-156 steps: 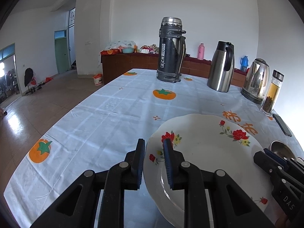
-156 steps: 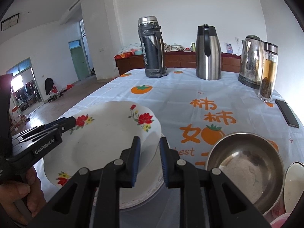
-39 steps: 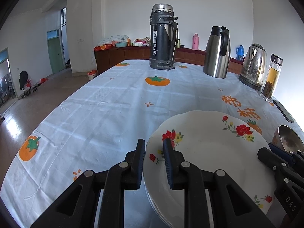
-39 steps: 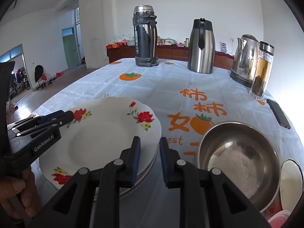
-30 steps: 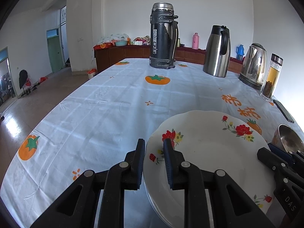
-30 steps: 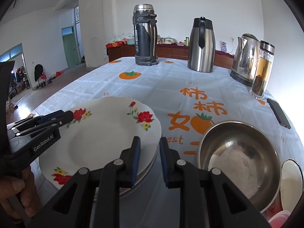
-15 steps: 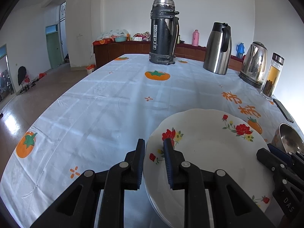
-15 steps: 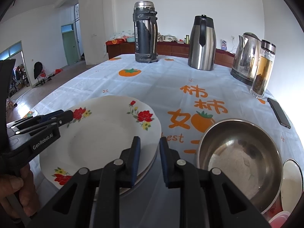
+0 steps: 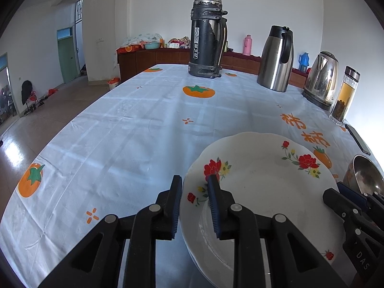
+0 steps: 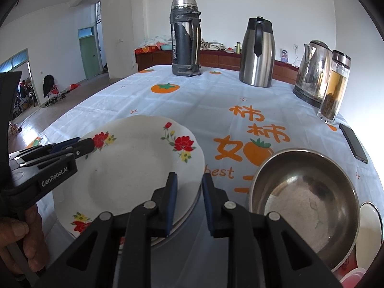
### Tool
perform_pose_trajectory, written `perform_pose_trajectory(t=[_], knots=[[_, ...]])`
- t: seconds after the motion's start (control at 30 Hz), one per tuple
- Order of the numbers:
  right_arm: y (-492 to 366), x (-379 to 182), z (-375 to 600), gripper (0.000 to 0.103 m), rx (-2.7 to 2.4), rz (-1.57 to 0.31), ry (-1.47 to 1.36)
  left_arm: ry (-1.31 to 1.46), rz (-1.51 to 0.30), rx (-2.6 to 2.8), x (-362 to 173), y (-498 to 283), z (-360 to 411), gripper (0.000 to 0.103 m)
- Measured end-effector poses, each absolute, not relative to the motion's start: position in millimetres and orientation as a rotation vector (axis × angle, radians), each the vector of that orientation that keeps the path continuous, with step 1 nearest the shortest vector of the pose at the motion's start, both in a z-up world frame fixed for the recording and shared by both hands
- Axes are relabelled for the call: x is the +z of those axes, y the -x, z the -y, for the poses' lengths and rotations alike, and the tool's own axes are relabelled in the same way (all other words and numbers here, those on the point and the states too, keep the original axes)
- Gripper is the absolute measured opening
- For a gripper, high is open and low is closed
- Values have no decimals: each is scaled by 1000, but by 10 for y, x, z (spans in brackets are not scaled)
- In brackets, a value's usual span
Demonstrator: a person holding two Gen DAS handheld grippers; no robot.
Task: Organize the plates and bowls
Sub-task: 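Open the left gripper and release the white red-flower plate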
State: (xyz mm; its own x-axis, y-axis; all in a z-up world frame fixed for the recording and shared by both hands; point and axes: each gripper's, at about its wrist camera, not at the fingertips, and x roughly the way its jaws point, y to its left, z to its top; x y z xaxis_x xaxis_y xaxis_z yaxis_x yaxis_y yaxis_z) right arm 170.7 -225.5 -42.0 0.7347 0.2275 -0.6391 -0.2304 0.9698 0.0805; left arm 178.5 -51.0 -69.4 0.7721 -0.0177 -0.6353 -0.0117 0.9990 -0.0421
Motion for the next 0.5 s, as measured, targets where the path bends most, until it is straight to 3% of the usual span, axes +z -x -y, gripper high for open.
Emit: perform_pose_trajectory(t=[0.13, 0.23, 0.27, 0.3, 0.33, 0.5], knots=[[-1704, -423, 2255, 24, 257, -703, 6, 41, -689, -1, -693, -1785, 520, 27], [-1685, -414, 2225, 37, 278, -696, 14, 40, -690, -16, -697, -1775, 541, 35], [-1667, -405, 2204, 44, 284, -687, 23, 36, -690, -19, -698, -1769, 552, 40], [-1636, -388, 2178, 49, 294, -671, 33, 34, -689, -19, -696, -1762, 555, 58], [-1590, -370, 2134, 49, 306, -651, 58, 33, -684, -15, -692, -1749, 555, 69], [-1584, -374, 2040, 53, 312, -649, 106, 39, -680, -19, -688, -1735, 545, 69]])
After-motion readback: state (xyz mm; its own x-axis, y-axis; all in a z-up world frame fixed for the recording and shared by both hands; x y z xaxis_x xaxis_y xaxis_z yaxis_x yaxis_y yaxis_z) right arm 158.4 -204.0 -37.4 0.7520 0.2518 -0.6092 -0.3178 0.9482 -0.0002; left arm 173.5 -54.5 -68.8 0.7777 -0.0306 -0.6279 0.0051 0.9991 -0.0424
